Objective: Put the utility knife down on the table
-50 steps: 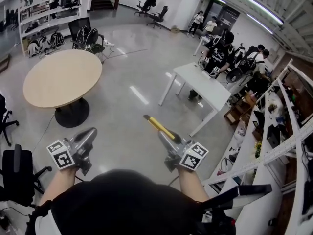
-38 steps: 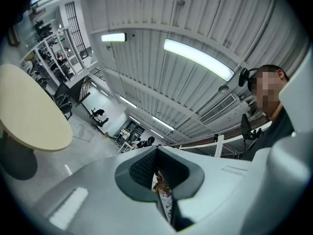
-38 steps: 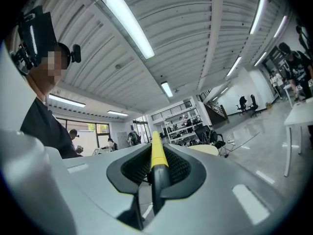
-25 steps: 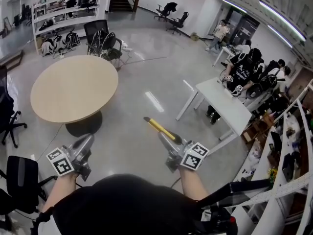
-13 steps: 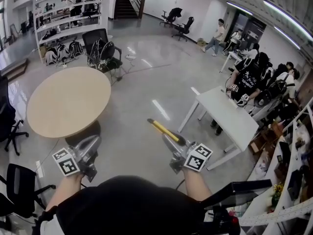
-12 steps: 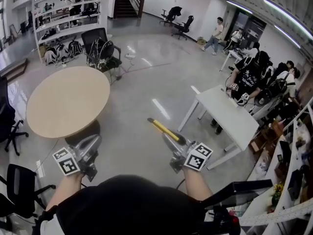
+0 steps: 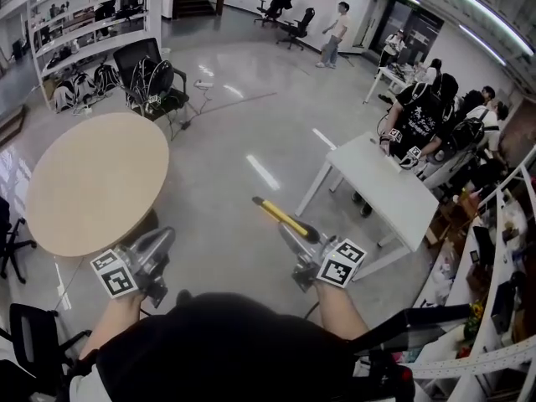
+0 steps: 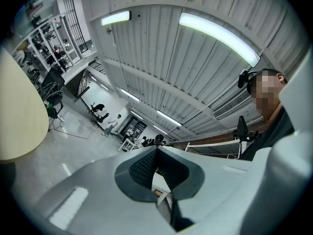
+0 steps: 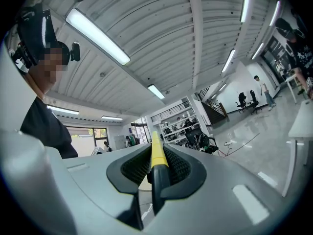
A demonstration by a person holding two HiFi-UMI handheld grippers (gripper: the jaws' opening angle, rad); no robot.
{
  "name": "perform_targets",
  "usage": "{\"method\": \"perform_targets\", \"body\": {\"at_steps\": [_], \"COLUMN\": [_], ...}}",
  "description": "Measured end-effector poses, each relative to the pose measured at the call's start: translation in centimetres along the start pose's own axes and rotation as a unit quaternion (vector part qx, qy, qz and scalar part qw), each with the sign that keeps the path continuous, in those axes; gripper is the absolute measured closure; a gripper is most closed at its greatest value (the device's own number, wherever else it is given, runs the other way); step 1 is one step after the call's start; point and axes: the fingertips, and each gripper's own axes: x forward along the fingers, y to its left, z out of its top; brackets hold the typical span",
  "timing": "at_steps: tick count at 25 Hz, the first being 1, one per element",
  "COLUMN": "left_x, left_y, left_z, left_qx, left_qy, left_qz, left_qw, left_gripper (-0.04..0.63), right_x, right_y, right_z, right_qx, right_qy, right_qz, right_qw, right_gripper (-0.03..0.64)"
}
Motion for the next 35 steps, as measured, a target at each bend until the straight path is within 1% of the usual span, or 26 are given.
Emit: {"method": "perform_targets", "body": {"at_steps": [4, 6, 10, 13, 16, 22, 27, 31, 35], "left_x": [1.7, 2.3, 3.6, 4.1, 4.7, 7.3, 10.8, 15.9, 23.0], "left_y": [5.3, 7.9, 13.2, 17.6, 21.0, 25.8, 29.2, 31.1, 31.5], "left_z": [2.8, 5.0, 10.1, 13.2, 15.1, 16.3, 16.2, 15.5, 15.3], "left_qx": [-0.005, -0.010, -0.001, 0.000, -0.005, -0.019, -0.020, -0.009, -0.002], "left_qy": [-0.002, -0.001, 0.006, 0.010, 0.014, 0.020, 0.023, 0.016, -0.002], "left_qz": [-0.024, -0.036, -0.060, -0.069, -0.071, -0.071, -0.049, -0.027, -0.014], "left_qw": [0.9997, 0.9993, 0.9982, 0.9976, 0.9974, 0.9971, 0.9984, 0.9995, 0.9999], "left_gripper": [0.597, 0.597, 0.597, 0.597, 0.597, 0.597, 0.597, 0.597, 0.597], "right_x": [4.4, 7.2, 13.6, 18.2, 21.5, 25.0, 26.6, 27.5, 27.4], "right_y": [-1.8, -2.1, -3.1, -4.3, -5.8, -9.7, -15.3, -21.5, -28.8], "right_z": [1.0, 1.9, 3.8, 4.2, 4.2, 4.6, 5.4, 6.5, 9.3], "right_qx": [-0.016, -0.024, -0.040, -0.041, -0.035, -0.032, -0.020, -0.013, -0.018], "right_qy": [-0.001, -0.003, -0.018, -0.023, -0.022, -0.013, -0.015, -0.011, -0.002], "right_qz": [-0.022, -0.030, -0.046, -0.055, -0.064, -0.075, -0.067, -0.036, -0.010], "right_qw": [1.000, 0.999, 0.998, 0.997, 0.997, 0.997, 0.997, 0.999, 1.000], "right_gripper": [0.532, 0.532, 0.532, 0.532, 0.532, 0.532, 0.532, 0.532, 0.532]}}
